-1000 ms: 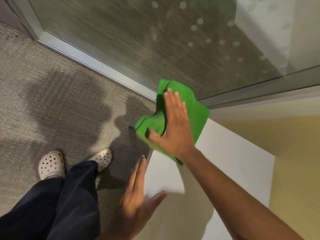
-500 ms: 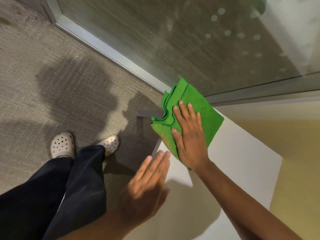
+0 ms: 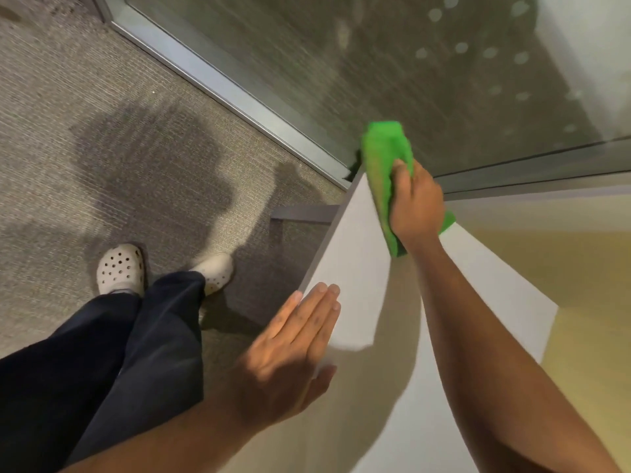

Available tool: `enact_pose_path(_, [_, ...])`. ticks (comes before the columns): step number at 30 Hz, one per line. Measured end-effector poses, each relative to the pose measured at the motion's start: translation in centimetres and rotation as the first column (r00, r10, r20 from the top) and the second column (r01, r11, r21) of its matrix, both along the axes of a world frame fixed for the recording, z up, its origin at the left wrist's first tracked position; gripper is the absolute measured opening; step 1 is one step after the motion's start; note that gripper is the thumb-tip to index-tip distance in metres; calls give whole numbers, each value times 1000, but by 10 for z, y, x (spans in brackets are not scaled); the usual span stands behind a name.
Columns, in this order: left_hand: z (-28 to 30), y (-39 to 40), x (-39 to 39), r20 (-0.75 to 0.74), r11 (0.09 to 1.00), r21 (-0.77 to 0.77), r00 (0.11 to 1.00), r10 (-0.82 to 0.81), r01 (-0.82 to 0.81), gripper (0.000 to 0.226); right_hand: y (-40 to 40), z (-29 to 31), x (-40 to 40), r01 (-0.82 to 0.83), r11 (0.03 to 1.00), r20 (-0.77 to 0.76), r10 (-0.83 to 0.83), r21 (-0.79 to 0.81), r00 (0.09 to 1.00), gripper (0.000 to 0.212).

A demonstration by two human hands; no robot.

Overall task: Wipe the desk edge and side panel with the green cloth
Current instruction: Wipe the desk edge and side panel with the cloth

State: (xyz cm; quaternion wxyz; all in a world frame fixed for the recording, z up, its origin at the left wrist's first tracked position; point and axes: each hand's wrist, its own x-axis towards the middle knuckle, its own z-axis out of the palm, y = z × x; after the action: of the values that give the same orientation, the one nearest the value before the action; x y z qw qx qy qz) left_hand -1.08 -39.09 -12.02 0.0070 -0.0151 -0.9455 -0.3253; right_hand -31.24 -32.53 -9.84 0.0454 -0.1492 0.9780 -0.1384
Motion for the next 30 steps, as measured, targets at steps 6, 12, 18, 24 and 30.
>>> enact_pose_path(6, [6,-6,-4,48,999,-16,998,-46,47,78,43,-1,42,-15,999,-38,16,31,999,47])
enact_pose_path(12, [10,-7,25,-41,918,-259,946,-320,299,88,60,-1,123,-572,808,80,567,141,820,60])
enact_pose_path(18, [10,-6,25,-2,937,-199,956,-292,286,89,19,-2,70,-902,378,116,906,211,407,70])
enact_pose_path(24, [4,-9,-5,-4,929,-98,933,-359,357,79,-6,0,30,-522,841,-51,533,141,845,54])
enact_pose_path(30, [8,-16,-21,-9,909,-35,909,-417,416,73,9,-1,99,-569,804,7,577,169,817,48])
